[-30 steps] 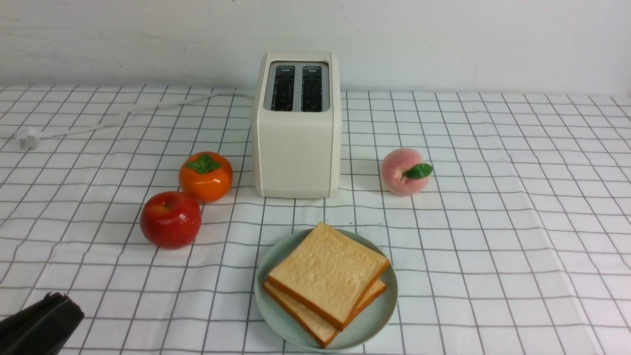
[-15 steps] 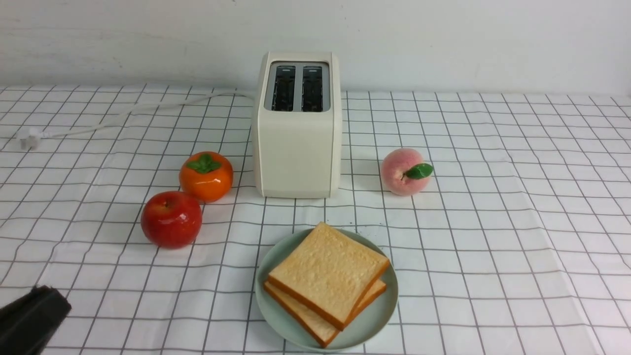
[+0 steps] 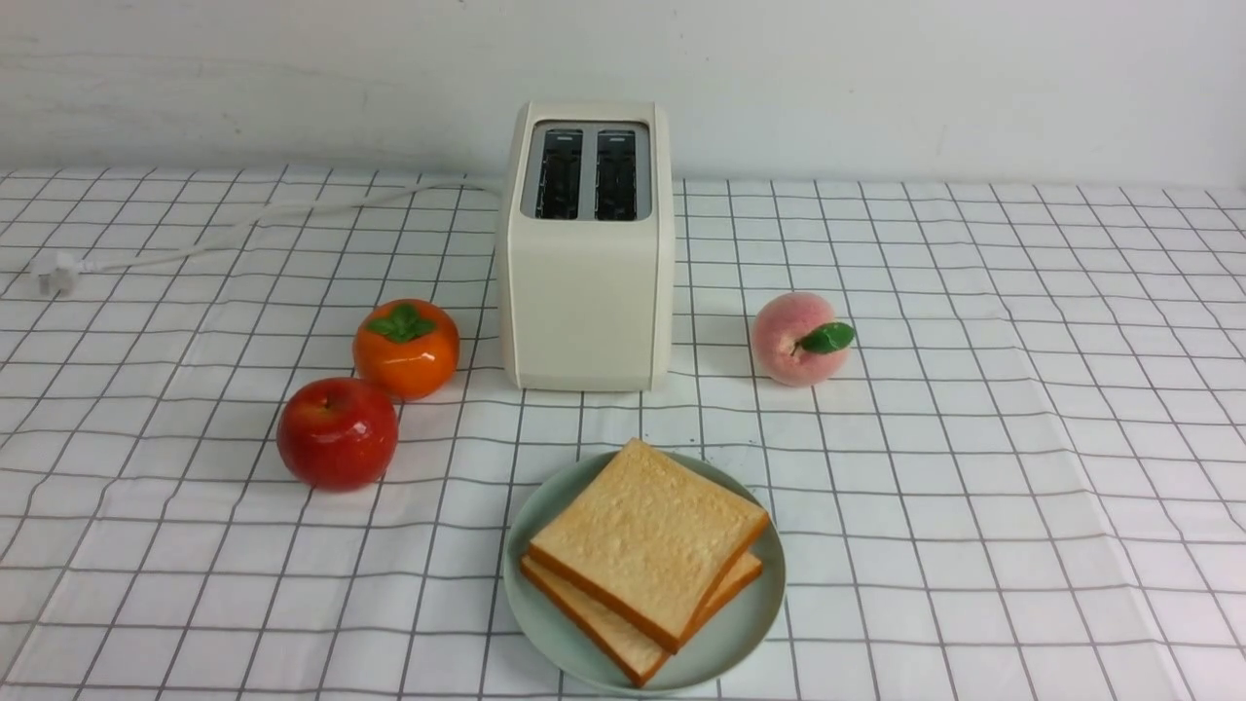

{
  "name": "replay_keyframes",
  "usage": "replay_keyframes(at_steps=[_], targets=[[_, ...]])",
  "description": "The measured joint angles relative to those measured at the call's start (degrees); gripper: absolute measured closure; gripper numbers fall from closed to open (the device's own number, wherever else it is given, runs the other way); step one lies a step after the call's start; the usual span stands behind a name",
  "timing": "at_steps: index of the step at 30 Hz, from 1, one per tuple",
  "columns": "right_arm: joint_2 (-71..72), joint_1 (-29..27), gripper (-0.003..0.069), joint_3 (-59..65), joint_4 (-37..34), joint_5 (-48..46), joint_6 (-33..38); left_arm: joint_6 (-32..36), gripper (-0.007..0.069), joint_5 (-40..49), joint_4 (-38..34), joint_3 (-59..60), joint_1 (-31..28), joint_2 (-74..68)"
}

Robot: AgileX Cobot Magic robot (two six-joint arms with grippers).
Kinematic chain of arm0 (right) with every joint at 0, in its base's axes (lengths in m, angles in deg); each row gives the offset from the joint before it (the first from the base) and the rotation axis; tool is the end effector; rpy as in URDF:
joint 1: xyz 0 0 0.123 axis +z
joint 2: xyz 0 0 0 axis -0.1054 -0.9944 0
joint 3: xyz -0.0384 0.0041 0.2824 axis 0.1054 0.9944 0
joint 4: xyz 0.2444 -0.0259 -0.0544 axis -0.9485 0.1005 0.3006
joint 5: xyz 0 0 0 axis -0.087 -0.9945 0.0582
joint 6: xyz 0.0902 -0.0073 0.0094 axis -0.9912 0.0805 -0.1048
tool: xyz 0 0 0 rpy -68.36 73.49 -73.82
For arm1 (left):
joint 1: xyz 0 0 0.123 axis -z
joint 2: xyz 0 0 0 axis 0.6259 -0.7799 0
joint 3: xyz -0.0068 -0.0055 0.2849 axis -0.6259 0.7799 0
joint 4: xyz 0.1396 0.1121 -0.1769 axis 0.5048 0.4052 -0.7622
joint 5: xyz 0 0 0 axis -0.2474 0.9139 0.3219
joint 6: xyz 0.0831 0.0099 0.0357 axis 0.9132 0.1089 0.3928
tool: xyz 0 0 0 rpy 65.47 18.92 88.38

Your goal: Take toasted bread from bread machine on white checkered table place on plate.

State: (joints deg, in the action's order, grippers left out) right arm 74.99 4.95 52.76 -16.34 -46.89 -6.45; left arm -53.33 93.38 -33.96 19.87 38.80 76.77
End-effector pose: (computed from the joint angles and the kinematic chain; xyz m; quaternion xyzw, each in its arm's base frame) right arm 0.0516 0.0071 0.1732 0.0258 0.8086 0.0619 0.5845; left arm 0.0567 -0.0018 0.2204 -0.0491 0.7529 -0.0558 0.6539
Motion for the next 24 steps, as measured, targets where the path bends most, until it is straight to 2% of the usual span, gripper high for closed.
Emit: replay_keyframes(at_steps=[4, 9, 24], targets=[[0.00, 0.00, 0.0585, 0.00, 0.00, 0.00, 0.00, -2.30, 0.0638, 1.09, 1.17, 5.64, -0.07, 3.96], [0.02, 0.00, 0.0575, 0.00, -0.04, -0.04, 0.00, -2.99, 0.0638, 6.92, -0.49, 7.62, -0.07, 4.26], [0.02, 0.00, 0.0557, 0.00, -0.04, -0.04, 0.00, -3.16, 0.0638, 7.05, -0.89, 7.61, -0.07, 4.26]])
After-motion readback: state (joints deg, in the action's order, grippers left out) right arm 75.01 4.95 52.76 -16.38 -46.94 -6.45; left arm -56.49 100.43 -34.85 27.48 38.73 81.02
